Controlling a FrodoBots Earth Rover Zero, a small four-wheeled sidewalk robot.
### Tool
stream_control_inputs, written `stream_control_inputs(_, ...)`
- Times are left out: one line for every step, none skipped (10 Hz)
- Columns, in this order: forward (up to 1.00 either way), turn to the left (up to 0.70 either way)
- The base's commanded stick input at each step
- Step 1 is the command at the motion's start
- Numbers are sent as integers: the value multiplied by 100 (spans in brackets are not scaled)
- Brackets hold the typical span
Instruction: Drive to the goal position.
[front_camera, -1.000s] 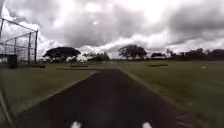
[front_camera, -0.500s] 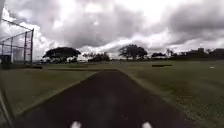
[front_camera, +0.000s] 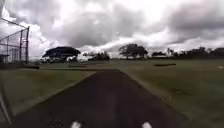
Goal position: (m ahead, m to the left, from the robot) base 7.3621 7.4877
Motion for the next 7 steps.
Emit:
stream_control_inputs(100, 0)
stream_control_inputs(100, 0)
stream_control_inputs(100, 0)
stream_control_inputs(100, 0)
stream_control_inputs(100, 0)
stream_control_inputs(100, 0)
stream_control_inputs(100, 0)
